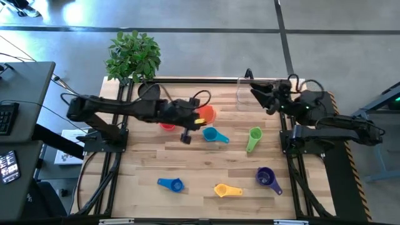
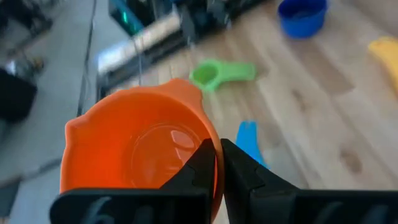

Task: Nest measuring cups in basket
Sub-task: Stack the orange measuring cup on top of the purple measuring cup

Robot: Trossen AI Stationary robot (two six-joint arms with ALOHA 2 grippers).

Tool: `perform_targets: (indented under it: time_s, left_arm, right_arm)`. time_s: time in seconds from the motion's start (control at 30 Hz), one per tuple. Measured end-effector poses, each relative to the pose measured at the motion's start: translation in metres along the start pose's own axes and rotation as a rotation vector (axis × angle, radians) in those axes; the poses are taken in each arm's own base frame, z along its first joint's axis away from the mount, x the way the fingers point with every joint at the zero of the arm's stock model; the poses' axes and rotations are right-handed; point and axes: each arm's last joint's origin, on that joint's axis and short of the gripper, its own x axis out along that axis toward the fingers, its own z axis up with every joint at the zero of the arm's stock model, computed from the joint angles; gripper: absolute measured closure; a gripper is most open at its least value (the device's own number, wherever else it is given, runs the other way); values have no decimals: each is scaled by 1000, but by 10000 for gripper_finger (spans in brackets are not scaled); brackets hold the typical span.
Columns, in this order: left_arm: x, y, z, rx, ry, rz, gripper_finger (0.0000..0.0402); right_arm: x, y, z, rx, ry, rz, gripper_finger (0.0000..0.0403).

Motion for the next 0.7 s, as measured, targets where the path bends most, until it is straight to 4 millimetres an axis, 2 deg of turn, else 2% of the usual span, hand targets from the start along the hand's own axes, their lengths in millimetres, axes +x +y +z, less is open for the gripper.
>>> perform_targets:
  time_s: [0.2, 0.3, 0.47, 0.7]
  left_arm:
    - [-33, -16, 21, 50, -115, -22, 396]
    - [-44, -23, 29, 16, -168, -35, 396]
    - [-51, -35, 37, -172, -196, -42, 396]
    - [-52, -50, 44, -485, -204, -88, 396]
  right_arm:
    - [-2, 18, 10, 38, -154, 98, 146]
    - [-4, 25, 11, 70, -185, 124, 146]
    - [1, 43, 12, 97, -139, 115, 146]
    - [24, 69, 9, 66, 56, -3, 146]
